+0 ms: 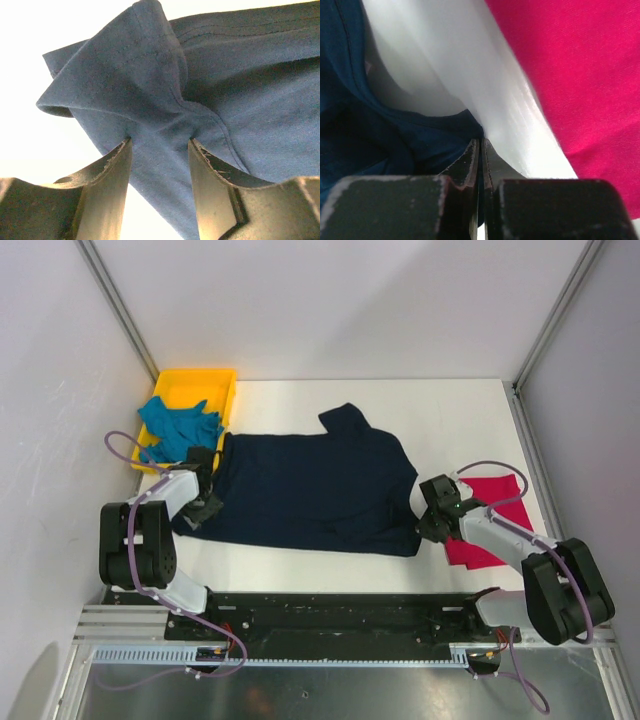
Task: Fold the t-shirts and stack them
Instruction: Fold the flattened tshirt in 1/3 of the way
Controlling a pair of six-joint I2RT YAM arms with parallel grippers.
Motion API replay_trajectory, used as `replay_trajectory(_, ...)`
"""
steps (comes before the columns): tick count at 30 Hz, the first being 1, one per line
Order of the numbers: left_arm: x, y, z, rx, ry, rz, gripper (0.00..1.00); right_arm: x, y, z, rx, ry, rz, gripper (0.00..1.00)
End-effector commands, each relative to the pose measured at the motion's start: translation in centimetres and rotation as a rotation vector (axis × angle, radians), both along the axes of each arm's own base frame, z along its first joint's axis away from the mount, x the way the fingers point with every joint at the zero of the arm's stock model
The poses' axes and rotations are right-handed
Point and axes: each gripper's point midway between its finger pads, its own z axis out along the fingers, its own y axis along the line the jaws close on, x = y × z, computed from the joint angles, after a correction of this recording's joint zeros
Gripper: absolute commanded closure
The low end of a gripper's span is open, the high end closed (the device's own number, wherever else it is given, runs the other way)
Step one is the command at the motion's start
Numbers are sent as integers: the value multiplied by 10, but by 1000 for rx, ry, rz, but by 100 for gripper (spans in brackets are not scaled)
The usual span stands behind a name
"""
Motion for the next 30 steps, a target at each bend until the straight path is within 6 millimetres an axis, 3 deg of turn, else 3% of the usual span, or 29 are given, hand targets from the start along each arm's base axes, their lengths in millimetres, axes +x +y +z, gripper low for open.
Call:
replay_trajectory(1,0,4,6,30,-4,-9,46,5,-16,12,-62,-17,-2,91)
replay_trajectory(6,0,3,4,25,1,-8,46,-8,-11,31,-31,-39,22,69)
replay_trajectory(9,-1,3,4,25,4,-8,46,-17,-3,50,3,-91,45,63)
replay_trajectory(14,-1,3,4,24,2,-5,46,-26,32,78,78,-209,165,66)
replay_trajectory(18,-1,3,3,25,3,-4,46,-33,58,66,74,-181,240,68)
replay_trajectory(23,-1,4,4,29,1,-7,46,-34,60,52,-12,-145,246,67)
replay_trajectory(30,3,1,9,13,-16,-24,45,-3,61,93,-42,-276,259,64)
